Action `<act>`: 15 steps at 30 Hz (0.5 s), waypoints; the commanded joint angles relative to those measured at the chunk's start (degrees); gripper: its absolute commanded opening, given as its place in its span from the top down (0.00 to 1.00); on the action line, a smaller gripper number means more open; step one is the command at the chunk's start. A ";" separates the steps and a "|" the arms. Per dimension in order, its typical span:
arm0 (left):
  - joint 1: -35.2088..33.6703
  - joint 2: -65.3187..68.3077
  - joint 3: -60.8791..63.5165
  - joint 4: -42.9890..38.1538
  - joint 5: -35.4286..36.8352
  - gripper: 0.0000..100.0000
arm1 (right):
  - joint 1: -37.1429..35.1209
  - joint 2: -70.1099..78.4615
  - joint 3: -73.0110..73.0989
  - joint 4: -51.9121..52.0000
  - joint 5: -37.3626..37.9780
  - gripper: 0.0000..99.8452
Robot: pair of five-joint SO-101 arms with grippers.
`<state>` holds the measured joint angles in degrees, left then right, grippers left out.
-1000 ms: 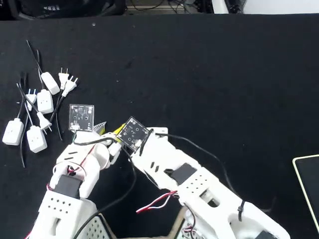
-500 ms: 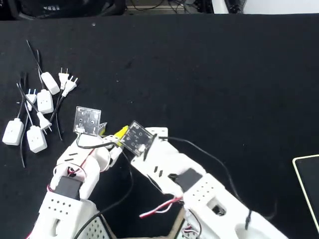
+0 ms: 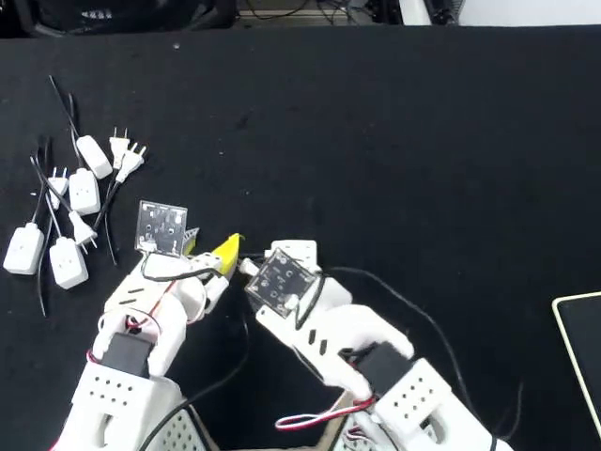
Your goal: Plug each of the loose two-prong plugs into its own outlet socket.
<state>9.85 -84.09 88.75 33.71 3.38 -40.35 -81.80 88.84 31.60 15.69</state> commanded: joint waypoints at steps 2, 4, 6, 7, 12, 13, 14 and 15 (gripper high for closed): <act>0.57 -0.09 0.13 0.35 -0.97 0.79 | -0.09 -3.82 -0.48 0.62 -0.44 0.99; 0.57 -0.09 0.13 0.35 -0.97 0.79 | -0.09 -3.91 -0.48 0.62 -0.44 0.99; 0.57 -0.09 0.13 0.35 -0.97 0.79 | -0.09 -4.18 -0.48 0.62 -0.70 0.99; 0.57 -0.09 0.13 0.35 -0.97 0.79 | -0.09 -4.18 -0.48 0.62 -0.88 0.99; 0.57 -0.09 0.13 0.35 -0.97 0.79 | -0.09 -4.18 -0.48 0.26 -3.69 0.99; 0.57 -0.09 0.13 0.35 -0.97 0.79 | -0.09 -4.18 -0.48 0.26 -4.48 0.99; 0.57 -0.09 0.13 0.35 -0.97 0.79 | -0.09 -4.18 -0.48 0.26 -4.84 0.99; 0.57 -0.09 0.13 0.35 -0.97 0.79 | -0.09 -4.18 -0.48 0.26 -4.84 0.99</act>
<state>9.85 -84.09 88.66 33.63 3.38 -40.35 -83.03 88.84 32.57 12.70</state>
